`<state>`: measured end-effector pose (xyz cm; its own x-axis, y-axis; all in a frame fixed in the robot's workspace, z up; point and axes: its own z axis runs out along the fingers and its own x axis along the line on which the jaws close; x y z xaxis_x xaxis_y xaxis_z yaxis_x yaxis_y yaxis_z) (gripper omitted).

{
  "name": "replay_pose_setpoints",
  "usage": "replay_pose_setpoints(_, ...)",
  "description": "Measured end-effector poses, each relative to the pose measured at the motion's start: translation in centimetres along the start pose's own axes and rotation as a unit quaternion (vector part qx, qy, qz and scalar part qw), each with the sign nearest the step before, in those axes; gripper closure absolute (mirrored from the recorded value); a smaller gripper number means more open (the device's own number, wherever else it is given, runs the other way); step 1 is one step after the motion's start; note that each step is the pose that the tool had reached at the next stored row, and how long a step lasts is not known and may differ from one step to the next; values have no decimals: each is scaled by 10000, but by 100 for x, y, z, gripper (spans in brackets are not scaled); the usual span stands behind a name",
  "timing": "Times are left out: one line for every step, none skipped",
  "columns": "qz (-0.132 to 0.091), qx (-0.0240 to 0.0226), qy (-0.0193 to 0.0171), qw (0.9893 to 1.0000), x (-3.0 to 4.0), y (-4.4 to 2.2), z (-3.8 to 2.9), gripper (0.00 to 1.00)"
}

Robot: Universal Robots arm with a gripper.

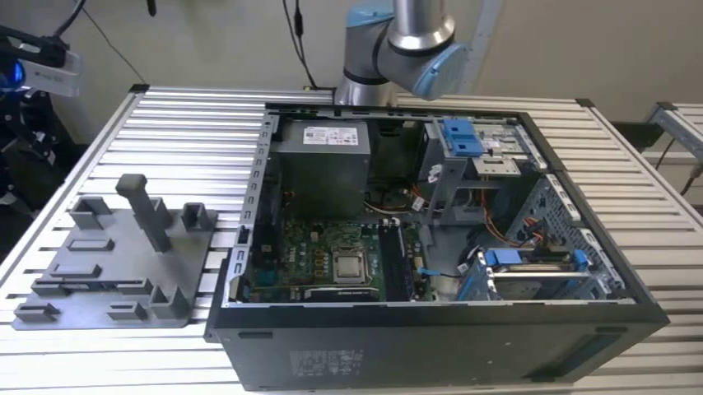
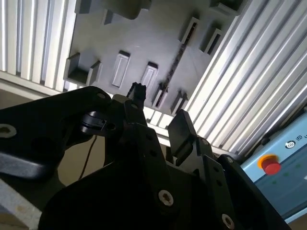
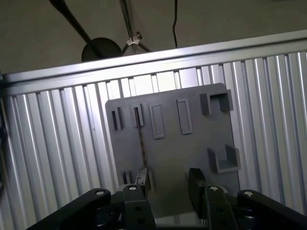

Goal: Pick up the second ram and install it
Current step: 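Pick up the second ram and move it above second insertion slot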

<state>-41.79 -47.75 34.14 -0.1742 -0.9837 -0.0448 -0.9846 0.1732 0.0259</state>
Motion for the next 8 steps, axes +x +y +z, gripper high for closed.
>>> replay_pose_setpoints(-2,0,0,10000,7,0,13,52)
replay_pose_setpoints(-4,0,0,10000,14,-1,27,52)
replay_pose_setpoints(-7,0,0,10000,21,-3,40,52)
replay_pose_setpoints(-10,0,0,10000,29,-4,55,52)
replay_pose_setpoints(-13,0,0,10000,36,-5,69,52)
replay_pose_setpoints(-16,-1,1,10000,43,-6,84,52)
replay_pose_setpoints(-21,-1,1,10000,51,-8,100,52)
replay_pose_setpoints(-30,-1,1,10000,60,-10,117,52)
